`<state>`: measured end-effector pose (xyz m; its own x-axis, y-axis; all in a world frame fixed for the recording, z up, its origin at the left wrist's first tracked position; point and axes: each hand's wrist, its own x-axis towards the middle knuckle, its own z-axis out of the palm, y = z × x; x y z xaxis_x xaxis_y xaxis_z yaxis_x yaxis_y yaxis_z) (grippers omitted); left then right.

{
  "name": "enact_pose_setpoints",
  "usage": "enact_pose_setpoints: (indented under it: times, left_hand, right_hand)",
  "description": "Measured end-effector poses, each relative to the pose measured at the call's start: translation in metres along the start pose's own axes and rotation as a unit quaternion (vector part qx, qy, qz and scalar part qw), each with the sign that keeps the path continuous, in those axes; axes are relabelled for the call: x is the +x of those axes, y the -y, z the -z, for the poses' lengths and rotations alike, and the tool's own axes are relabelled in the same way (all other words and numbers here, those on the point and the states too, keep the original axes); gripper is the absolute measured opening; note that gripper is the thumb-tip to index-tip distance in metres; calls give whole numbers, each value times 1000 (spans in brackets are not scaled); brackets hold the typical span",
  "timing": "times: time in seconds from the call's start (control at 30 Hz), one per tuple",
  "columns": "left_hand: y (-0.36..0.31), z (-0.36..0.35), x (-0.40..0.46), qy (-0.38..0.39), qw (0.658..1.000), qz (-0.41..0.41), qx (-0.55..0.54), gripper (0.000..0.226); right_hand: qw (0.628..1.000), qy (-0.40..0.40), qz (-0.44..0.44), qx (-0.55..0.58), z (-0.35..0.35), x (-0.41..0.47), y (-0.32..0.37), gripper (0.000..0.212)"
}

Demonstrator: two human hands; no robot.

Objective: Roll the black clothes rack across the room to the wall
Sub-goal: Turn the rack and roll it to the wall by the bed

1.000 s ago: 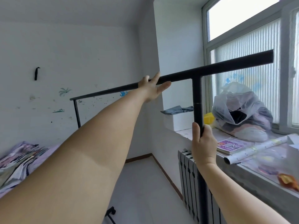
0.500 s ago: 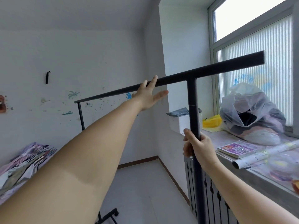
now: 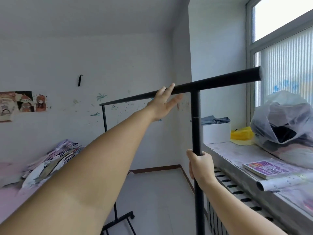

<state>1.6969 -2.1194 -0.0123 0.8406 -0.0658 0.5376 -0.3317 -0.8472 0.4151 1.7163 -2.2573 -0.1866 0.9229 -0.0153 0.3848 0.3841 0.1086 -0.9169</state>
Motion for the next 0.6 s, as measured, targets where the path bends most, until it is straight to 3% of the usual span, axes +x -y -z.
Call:
enact_pose_setpoints:
  times: [0.23,0.6]
  left_hand:
    - [7,-1,13,9,999,49,-15,87]
    - [53,-8,57,6,999,39,-36,78]
  right_hand:
    - [998,-38,-6,-39,-18,18,-10,33]
    - [995,-80,-16,-50,-54,67,-31,31]
